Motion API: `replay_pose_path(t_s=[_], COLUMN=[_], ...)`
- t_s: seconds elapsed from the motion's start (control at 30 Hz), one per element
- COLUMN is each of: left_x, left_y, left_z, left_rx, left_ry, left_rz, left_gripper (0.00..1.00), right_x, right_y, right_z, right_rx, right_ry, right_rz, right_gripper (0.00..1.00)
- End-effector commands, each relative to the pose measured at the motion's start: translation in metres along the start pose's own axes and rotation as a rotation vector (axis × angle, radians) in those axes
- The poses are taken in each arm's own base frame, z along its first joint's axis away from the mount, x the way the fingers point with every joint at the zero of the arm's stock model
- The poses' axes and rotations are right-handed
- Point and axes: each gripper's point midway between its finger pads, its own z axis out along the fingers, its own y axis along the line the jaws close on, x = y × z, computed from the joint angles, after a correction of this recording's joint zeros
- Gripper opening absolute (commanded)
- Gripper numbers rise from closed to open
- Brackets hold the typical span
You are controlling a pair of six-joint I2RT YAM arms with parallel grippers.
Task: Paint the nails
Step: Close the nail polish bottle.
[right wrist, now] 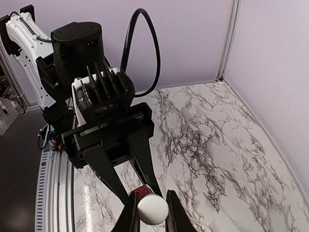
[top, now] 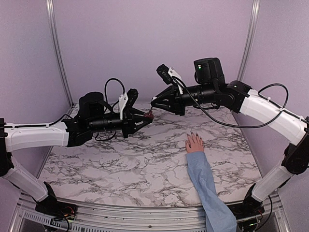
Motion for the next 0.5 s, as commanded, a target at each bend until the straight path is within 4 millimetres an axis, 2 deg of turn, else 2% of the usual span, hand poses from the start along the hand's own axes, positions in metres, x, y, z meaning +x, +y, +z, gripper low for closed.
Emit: replay_pose_path(t_s=[0.0, 0.47], left_x=[-0.0184, -0.0134], left_y=[0.0006, 0.0007], left_z=[0.0007, 0.0025], left_rx=[-0.008, -0.005], left_ry=[-0.049, -0.039], left_rz=[0.035, 0.03], left_gripper=[0.0, 0.0], right_x=[-0.0173, -0.0215], right_y=[0.0053, 0.0021], right_z=[-0.0111, -0.0125], right_rx=[0.012, 0.03], right_ry=[-0.028, -0.033], right_rz=[-0.037, -0.043], right_gripper=[0.0, 0.0])
